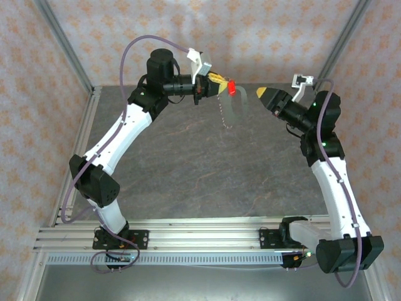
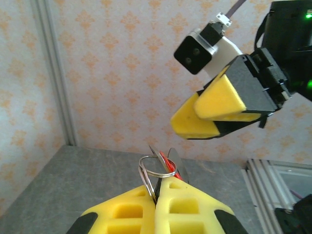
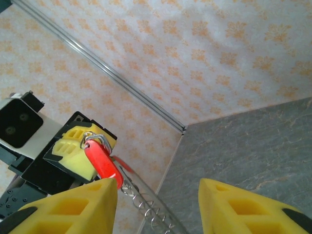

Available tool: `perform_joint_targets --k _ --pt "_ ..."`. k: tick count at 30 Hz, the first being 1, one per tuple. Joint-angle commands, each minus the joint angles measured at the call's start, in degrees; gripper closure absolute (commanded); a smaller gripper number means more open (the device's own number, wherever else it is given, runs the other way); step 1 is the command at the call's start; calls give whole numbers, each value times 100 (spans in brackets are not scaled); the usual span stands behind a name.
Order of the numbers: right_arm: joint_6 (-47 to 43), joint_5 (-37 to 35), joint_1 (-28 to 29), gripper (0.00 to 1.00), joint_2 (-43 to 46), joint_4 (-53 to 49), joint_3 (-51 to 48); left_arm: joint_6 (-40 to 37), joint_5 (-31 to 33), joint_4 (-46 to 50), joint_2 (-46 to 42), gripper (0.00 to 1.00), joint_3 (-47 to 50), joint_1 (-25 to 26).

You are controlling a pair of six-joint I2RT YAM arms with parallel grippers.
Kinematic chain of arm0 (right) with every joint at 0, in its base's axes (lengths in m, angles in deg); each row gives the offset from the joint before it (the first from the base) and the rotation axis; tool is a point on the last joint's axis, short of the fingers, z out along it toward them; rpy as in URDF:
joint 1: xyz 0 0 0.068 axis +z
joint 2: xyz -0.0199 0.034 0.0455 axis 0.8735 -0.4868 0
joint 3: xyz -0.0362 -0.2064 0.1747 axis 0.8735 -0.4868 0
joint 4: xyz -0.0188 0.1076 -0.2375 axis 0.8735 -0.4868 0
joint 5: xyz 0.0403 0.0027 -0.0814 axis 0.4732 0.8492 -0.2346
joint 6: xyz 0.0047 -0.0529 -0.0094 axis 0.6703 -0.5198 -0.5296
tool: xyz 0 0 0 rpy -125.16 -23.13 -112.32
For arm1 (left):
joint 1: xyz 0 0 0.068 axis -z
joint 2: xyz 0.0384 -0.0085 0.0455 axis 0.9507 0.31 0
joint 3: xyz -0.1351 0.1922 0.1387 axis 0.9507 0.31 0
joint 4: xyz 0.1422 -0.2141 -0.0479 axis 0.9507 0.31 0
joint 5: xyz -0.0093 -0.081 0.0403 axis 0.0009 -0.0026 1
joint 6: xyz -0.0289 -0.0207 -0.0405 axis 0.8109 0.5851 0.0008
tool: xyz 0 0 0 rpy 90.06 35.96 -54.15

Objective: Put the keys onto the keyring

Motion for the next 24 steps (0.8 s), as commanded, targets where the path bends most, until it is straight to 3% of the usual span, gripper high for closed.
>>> perform_joint_targets --k 1,7,15,24 --pt "-429 434 49 53 -39 488 82 222 -440 -78 -211 100 24 34" --pt "-171 968 133 51 -424 1085 -42 137 -488 182 -205 100 26 47" --pt "-11 658 855 57 -245 1496 -756 411 130 -328 -290 100 300 52" --pt "131 507 1122 66 -411 1812 -910 508 -61 -370 -249 100 233 52"
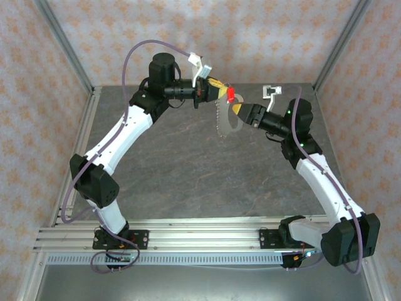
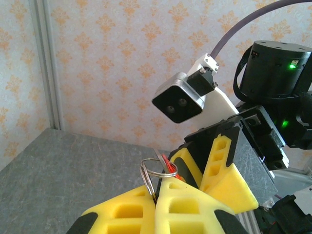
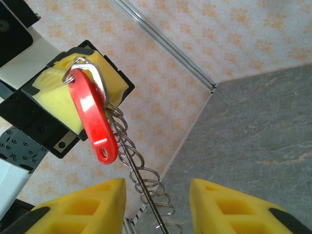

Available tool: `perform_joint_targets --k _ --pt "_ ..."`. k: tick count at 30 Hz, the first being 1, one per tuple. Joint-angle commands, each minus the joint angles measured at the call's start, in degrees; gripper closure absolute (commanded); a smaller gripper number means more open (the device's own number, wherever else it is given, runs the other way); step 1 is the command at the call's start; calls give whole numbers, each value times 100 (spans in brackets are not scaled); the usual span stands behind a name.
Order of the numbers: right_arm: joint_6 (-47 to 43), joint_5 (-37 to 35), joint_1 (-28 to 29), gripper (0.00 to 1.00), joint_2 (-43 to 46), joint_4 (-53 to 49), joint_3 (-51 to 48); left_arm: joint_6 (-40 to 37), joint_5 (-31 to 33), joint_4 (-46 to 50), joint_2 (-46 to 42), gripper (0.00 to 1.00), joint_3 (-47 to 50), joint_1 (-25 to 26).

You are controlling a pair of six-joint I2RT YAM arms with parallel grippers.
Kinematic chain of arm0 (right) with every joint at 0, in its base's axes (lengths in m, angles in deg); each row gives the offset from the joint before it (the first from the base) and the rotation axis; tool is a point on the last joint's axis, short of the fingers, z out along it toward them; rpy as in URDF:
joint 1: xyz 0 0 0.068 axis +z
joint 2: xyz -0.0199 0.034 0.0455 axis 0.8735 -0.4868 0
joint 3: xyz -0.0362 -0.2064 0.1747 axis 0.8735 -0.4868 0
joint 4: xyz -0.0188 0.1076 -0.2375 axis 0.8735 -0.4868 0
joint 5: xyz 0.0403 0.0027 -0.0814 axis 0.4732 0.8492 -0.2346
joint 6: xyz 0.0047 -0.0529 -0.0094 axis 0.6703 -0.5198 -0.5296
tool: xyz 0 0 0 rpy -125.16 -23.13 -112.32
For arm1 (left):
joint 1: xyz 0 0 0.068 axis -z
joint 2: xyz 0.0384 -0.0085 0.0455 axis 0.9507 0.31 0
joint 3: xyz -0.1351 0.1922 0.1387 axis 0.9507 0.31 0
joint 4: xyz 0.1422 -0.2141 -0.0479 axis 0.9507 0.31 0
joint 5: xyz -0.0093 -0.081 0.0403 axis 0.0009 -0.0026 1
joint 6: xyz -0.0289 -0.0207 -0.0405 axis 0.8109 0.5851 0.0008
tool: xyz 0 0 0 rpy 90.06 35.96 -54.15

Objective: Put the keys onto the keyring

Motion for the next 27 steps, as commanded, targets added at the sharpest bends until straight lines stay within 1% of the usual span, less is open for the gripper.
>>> perform_joint_targets --k 1,5,6,7,12,14,18,23,24,26,27 --pt "97 24 166 71 -56 564 68 83 -49 -313 -195 100 -96 52" --pt "168 -177 279 97 -102 695 48 -11 -49 -85 -172 100 -226 69" --pt "177 -305 329 100 -71 742 -7 5 16 -82 -184 100 -238 75" --pt "164 -469 371 100 -27 760 -64 26 99 -73 -192 100 -240 86" --pt "-29 -1747 620 100 412 712 -545 368 849 -73 -245 100 -235 212" --pt "-50 -2038 649 100 548 747 -701 397 976 -116 -292 98 -158 287" --pt "-65 -2274 655 100 689 798 -860 409 1193 -367 -462 94 155 436" --pt "-78 -2362 669 100 780 788 -896 527 1319 -629 -562 93 397 496" --pt "-80 -2355 667 100 785 783 -894 551 1312 -668 -558 92 432 505" --pt "-103 -2338 683 100 817 749 -889 619 1293 -751 -549 85 479 508" --pt "-111 -2346 676 100 832 735 -887 647 1291 -774 -542 84 489 504"
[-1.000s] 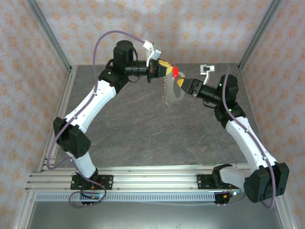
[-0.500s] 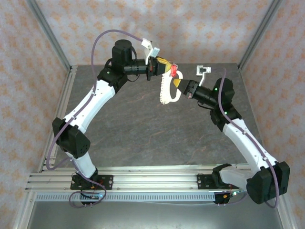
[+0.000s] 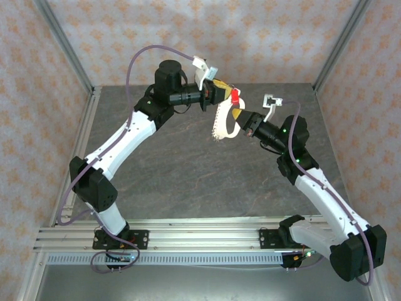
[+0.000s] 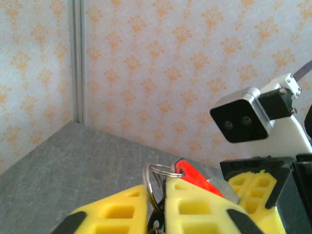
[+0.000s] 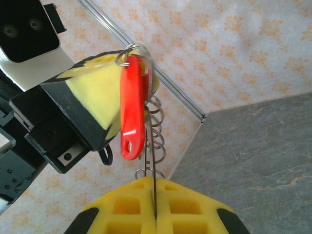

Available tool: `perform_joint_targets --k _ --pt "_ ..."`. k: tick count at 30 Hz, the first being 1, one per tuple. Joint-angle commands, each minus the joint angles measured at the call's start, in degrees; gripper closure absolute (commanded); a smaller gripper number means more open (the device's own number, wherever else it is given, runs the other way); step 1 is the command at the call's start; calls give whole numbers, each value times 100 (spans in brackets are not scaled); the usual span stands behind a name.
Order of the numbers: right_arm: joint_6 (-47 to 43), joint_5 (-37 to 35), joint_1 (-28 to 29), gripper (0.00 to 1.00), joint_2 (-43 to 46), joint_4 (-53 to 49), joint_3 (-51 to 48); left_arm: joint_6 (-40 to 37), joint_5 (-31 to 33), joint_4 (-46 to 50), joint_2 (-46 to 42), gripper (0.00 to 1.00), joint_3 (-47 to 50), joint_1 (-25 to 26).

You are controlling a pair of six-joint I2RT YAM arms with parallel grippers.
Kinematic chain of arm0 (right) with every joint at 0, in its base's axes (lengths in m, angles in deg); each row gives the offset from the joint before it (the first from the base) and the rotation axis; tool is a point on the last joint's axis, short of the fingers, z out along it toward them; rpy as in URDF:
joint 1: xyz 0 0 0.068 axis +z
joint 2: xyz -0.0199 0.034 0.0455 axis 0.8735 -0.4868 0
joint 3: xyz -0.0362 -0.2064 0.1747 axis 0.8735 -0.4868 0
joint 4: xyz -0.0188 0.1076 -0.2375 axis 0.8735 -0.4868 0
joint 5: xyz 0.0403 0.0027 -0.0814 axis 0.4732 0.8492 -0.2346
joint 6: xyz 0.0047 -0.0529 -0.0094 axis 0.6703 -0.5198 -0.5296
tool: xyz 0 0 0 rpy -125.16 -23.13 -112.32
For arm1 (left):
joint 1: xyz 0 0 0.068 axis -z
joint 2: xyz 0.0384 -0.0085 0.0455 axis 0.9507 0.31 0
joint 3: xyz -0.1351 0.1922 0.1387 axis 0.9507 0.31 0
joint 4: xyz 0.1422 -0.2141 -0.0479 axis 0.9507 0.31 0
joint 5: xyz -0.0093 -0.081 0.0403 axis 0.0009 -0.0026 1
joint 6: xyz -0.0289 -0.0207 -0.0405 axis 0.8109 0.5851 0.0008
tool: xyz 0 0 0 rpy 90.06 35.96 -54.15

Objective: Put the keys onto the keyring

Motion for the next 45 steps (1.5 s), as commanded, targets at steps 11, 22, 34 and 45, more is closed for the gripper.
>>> perform_joint_targets --k 11,22,34,45 --pt "-290 -637 -31 100 146 -163 12 240 -69 -487 -208 100 21 143" --pt "-714 -762 -33 75 261 -786 195 139 -77 -880 -268 100 231 162" --pt "-946 -522 -1042 58 509 -924 971 -154 -743 -761 -211 100 177 118" --pt "-462 1708 -1206 58 -871 -70 1871 231 -1502 -677 103 100 -250 -28"
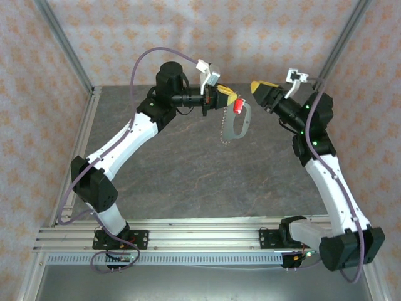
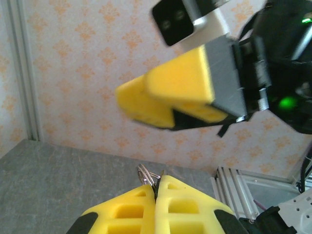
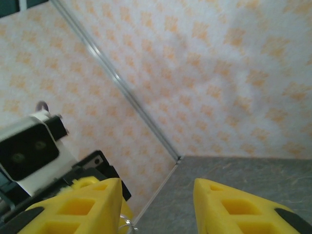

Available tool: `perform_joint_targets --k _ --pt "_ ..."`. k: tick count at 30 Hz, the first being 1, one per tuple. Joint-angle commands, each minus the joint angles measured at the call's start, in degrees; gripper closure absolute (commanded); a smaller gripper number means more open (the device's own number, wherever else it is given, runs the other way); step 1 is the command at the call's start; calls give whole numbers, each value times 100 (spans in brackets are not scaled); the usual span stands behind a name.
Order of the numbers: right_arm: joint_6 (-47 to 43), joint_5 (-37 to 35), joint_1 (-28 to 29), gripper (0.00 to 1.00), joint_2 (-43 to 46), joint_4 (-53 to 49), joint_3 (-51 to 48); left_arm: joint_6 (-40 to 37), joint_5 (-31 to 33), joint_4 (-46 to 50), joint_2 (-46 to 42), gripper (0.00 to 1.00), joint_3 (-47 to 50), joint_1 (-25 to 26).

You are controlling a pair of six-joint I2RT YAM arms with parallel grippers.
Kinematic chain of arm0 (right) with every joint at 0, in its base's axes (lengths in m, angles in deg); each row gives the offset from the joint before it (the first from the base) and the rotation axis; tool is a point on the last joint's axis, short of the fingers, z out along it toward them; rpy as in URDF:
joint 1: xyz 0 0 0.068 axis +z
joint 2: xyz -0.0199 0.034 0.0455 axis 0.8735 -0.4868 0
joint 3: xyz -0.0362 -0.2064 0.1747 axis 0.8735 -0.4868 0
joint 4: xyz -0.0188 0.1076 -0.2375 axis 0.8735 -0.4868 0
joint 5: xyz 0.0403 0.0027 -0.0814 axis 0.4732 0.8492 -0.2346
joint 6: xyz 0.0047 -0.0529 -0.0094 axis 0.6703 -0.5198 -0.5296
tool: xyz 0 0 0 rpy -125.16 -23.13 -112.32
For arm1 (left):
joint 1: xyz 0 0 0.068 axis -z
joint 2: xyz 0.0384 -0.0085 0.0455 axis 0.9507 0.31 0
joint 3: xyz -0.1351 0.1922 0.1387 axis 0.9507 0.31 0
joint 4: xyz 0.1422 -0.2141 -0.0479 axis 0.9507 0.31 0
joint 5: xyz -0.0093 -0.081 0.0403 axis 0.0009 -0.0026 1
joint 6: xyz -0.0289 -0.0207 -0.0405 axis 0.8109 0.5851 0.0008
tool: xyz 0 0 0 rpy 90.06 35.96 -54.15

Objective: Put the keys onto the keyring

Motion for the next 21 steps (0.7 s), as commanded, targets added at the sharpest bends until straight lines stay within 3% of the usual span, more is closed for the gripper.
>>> perform_joint_targets --k 1,9,17,21 --pt "326 1068 -23 58 -286 640 240 150 -436 -119 101 100 -363 -61" --pt "939 1555 -27 62 -615 1434 195 60 -619 225 212 100 -639 -92" --pt "902 1261 -50 64 -347 1460 23 16 -698 383 296 100 -765 -129" --pt "1056 1468 -50 64 -350 1598 49 16 -714 384 297 100 -772 -139"
